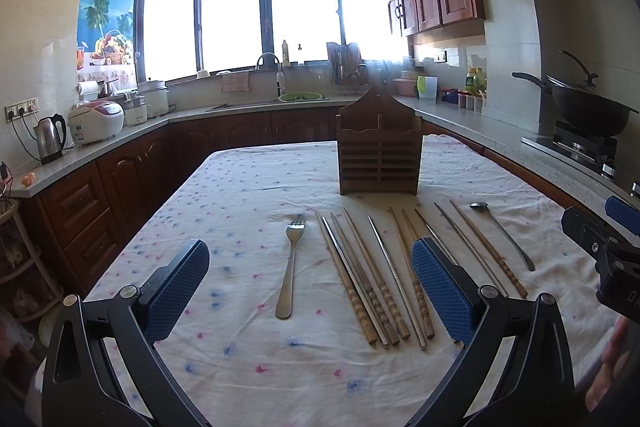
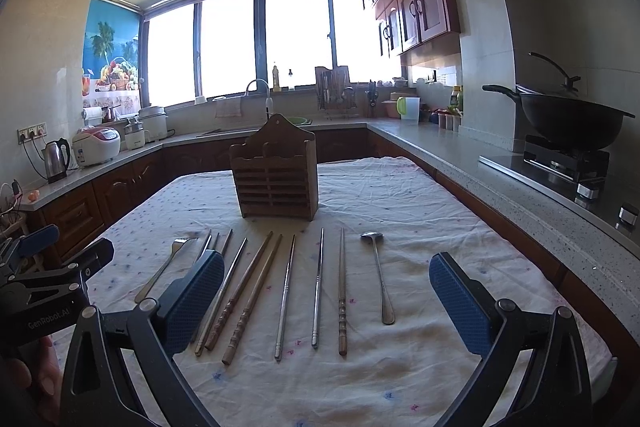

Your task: Organize utensils

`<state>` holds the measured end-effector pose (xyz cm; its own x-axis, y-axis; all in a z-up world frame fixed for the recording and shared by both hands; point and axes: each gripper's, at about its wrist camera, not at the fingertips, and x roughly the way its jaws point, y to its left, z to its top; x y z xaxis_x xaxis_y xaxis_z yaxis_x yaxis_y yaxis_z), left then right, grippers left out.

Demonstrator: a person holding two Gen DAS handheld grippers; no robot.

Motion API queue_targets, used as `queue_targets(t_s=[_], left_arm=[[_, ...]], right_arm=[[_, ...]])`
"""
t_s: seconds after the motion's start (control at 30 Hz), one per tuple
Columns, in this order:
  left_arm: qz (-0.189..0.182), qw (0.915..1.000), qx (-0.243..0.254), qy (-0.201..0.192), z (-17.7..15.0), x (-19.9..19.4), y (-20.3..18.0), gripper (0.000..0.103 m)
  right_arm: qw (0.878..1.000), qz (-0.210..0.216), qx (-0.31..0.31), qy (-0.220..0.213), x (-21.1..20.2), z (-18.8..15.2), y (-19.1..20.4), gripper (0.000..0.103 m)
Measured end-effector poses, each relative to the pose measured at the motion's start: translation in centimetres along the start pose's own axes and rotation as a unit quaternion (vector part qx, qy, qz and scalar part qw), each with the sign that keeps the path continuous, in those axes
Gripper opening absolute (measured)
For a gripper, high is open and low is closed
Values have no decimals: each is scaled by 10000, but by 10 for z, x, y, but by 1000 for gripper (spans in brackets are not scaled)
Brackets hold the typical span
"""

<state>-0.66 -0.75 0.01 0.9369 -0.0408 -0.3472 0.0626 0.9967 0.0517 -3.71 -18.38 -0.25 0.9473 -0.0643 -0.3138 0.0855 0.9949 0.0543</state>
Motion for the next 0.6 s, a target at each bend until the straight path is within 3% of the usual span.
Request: queue_targets(t_s=[0.2, 0.6], left_arm=[[-4, 9999, -79, 90, 0, 5, 1, 103], [-84, 9976, -144, 673, 11, 38, 9, 103]], right_arm=[[10000, 16, 15, 62, 2, 0, -1, 103], [9984, 301, 128, 471, 19, 12, -9, 103]])
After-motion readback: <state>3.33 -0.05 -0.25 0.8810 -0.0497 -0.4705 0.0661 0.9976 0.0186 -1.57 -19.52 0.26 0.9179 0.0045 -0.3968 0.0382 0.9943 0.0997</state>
